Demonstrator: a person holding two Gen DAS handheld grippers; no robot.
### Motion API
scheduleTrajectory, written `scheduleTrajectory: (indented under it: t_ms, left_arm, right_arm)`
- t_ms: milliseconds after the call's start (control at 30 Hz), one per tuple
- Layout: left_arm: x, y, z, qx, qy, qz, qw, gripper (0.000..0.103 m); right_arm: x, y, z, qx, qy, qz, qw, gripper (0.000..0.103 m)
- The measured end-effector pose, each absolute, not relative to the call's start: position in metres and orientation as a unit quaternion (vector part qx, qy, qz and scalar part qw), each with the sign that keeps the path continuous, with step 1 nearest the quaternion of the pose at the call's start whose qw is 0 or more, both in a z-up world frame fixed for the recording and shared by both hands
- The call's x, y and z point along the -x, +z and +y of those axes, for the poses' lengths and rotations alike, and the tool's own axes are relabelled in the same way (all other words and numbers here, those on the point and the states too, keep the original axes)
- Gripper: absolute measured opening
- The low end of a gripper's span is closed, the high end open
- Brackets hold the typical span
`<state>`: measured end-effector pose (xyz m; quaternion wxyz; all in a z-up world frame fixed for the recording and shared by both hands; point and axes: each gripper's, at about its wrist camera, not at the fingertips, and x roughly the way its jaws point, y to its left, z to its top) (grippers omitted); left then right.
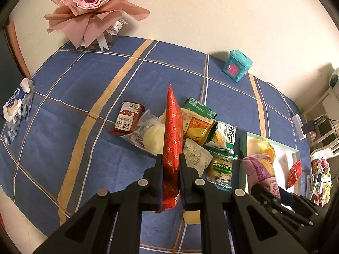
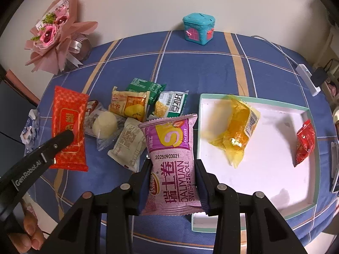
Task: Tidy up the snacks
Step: 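Lift the pink packet over the tray with the right tool while the left lifts the red packet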
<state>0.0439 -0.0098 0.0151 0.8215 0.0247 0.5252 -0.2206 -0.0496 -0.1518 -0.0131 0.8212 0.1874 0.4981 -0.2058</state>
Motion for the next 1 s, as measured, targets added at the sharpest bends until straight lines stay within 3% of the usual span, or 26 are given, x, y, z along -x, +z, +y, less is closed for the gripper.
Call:
scheduleTrajectory:
  t_ms: [633, 1000]
  left_arm:
    - [0.036, 0.025, -0.117, -0.116, -0.353, 0.499, 0.783, 0.01]
    - [0.002, -0.023, -0.115, -0.114, -0.3, 0.547, 0.773, 0.01]
  right_arm:
    - [0.15, -0.013, -0.278, -0.256, -0.408, 0.445, 0.755, 0.042]
    - [0.143, -0.039, -0.279, -0.282, -0.369, 0.479, 0.745, 0.042]
